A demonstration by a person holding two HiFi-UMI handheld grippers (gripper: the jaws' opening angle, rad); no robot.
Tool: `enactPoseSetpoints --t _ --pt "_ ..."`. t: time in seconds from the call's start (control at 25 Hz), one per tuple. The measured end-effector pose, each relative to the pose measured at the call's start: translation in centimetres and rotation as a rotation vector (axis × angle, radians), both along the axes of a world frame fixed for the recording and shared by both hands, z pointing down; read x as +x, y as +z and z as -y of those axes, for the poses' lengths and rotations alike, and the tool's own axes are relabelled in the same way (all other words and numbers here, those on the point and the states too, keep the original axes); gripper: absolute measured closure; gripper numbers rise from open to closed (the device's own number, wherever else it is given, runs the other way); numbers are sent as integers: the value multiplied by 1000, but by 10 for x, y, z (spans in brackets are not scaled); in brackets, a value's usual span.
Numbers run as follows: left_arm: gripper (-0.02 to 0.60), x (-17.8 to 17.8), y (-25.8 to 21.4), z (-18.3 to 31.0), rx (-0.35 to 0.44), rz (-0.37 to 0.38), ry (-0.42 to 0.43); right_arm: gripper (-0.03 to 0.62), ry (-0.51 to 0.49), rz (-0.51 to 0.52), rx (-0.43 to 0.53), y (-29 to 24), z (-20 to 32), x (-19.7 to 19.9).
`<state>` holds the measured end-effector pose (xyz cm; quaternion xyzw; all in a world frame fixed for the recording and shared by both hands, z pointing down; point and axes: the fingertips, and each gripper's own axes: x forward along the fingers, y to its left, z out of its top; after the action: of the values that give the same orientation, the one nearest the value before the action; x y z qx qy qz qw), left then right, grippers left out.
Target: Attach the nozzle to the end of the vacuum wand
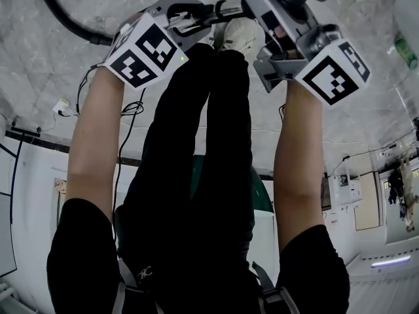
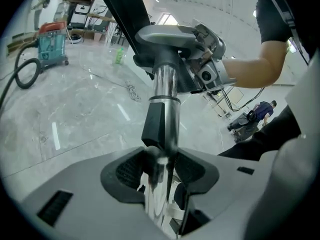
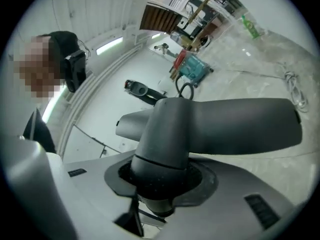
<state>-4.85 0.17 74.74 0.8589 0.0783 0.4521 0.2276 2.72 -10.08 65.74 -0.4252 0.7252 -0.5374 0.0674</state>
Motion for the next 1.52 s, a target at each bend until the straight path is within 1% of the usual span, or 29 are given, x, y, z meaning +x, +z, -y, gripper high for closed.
enactPoseSetpoints --t 0.04,0.08,0.12,0.16,0.24,0.28,0.32,0.4,0.48,0.56,0.64,0.72,0.76,0.8,0.88,0.96,1.0,1.04,1.08,1.12,1.16,1.2,1.32,1.4,1.52 --pt "400 0 2 -1 4 7 1 428 -28 25 23 1 -1 -2" --pt "400 1 3 -1 13 13 -5 430 -25 34 36 2 -2 0" --pt "400 4 5 0 25 16 -18 430 16 21 31 5 -1 6" --pt "400 8 6 2 33 14 -40 430 88 -15 6 9 0 14" --pt "399 16 7 6 33 -1 -81 430 249 -137 -80 17 2 31" --pt "397 19 8 7 32 -6 -87 431 301 -195 -123 22 2 36" --pt "397 20 9 7 31 -5 -84 431 328 -232 -159 25 2 38" --pt "397 17 12 5 24 4 -68 431 327 -230 -190 31 1 34" --pt "397 13 14 3 15 11 -55 433 285 -197 -180 34 0 29" --pt "397 15 19 3 15 18 -48 431 271 -179 -169 39 0 32" --pt "397 23 24 5 27 15 -44 430 304 -176 -185 46 -5 41" --pt "397 31 31 6 35 16 -51 419 361 -190 -228 52 -17 52" --pt "398 33 37 6 40 24 -59 385 388 -196 -247 53 -23 58" --pt "397 33 46 7 47 39 -69 355 416 -201 -265 53 -31 63" --pt "397 29 70 8 63 94 -79 345 461 -202 -307 55 -49 72" --pt "397 21 97 -1 67 163 -64 347 458 -209 -361 58 -75 71" --pt "397 17 111 -8 64 193 -52 351 437 -258 -383 60 -89 72" --pt "397 15 126 -14 63 221 -39 444 412 -339 -391 64 -101 75" --pt "397 14 142 -19 65 247 -27 573 381 -424 -385 68 -109 78" --pt "397 13 159 -23 68 272 -18 577 343 -486 -371 73 -115 79" --pt "398 12 175 -28 70 297 -11 577 308 -518 -356 78 -119 80" --pt "397 10 189 -33 70 323 -7 577 286 -527 -345 84 -123 80" --pt "397 -1 225 -40 73 388 -2 577 287 -521 -328 95 -126 82" --pt "397 -11 241 -39 98 430 -14 577 305 -507 -324 99 -127 84" --pt "397 -26 259 -26 133 496 -90 577 310 -488 -305 104 -126 85"
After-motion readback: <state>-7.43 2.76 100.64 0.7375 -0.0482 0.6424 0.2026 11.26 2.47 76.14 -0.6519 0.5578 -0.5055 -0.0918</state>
